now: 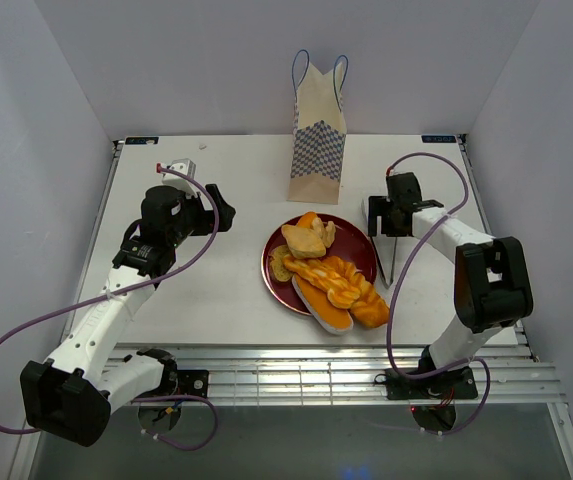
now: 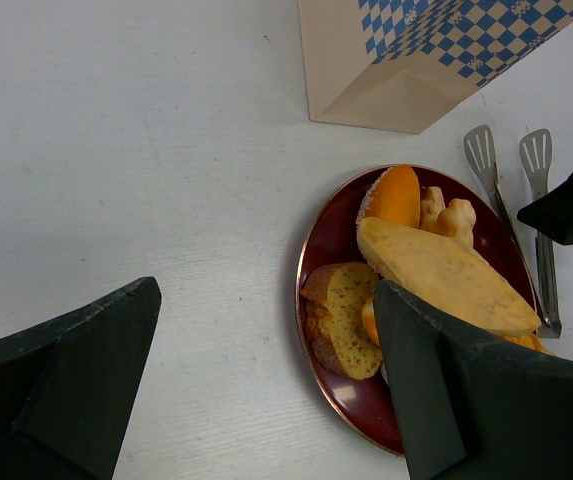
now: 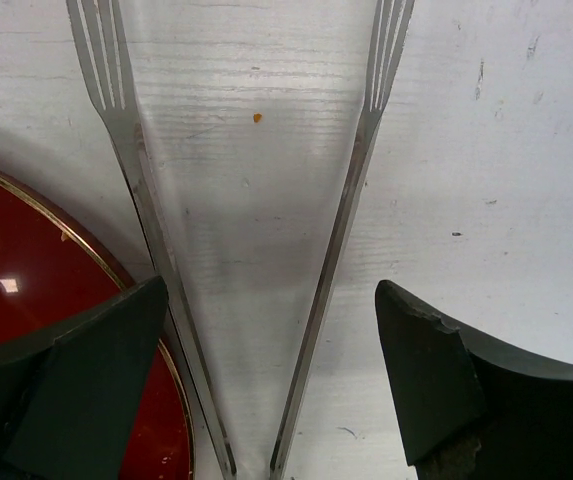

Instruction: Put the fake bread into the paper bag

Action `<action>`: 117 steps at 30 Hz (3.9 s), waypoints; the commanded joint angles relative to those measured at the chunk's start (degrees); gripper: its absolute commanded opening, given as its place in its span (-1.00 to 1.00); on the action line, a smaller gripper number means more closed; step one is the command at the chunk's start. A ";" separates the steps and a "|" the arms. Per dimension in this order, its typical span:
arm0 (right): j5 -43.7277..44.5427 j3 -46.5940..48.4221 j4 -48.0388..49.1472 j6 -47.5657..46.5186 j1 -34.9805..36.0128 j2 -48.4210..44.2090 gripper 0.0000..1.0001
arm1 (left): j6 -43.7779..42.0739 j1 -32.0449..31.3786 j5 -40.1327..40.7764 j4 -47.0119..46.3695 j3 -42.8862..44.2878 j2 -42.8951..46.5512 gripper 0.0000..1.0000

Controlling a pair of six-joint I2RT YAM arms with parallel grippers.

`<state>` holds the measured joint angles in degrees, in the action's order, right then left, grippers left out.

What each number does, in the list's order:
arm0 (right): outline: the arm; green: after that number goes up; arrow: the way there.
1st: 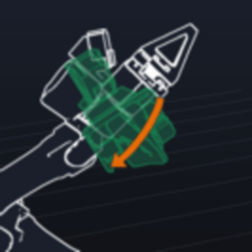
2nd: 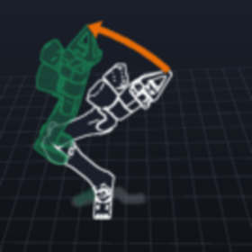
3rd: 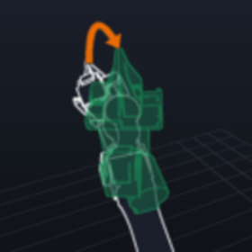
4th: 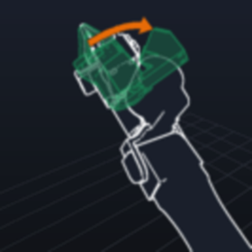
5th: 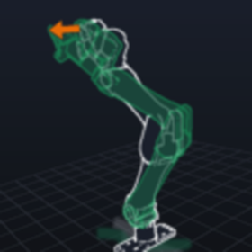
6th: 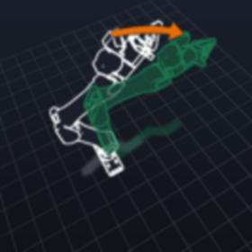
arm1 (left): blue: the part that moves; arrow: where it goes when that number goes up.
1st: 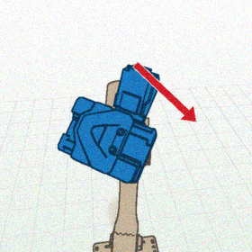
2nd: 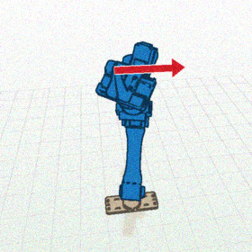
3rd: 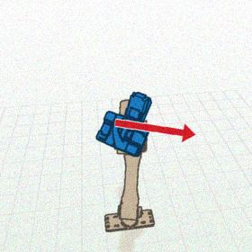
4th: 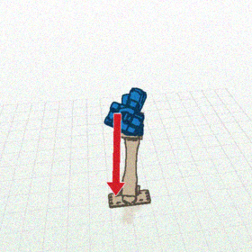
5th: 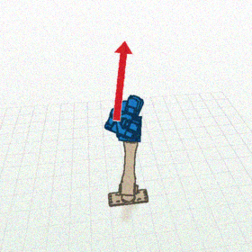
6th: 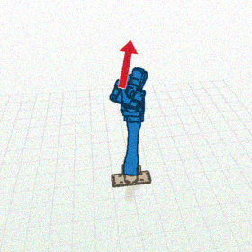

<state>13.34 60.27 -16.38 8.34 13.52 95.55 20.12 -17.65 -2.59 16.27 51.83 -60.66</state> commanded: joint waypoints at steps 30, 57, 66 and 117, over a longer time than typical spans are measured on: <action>4.23 3.10 -0.67 0.27 1.77 3.51 0.80 | 0.10 -0.02 -2.51 -0.89 1.52 0.20 0.96; 0.02 -11.49 9.35 3.53 1.69 -2.74 0.80 | 0.01 -0.10 -3.21 -1.07 1.43 0.28 0.96; -1.39 -15.35 11.89 4.49 -0.68 -3.87 0.84 | 0.09 -0.02 -3.30 -1.07 1.34 0.28 0.96; -2.62 -7.36 2.76 0.28 -2.09 -11.96 0.48 | 0.10 -0.02 -3.56 -1.16 1.43 0.20 0.96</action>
<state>10.22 50.50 -12.51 9.61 11.31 85.38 20.25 -17.65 -5.58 16.23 51.83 -61.41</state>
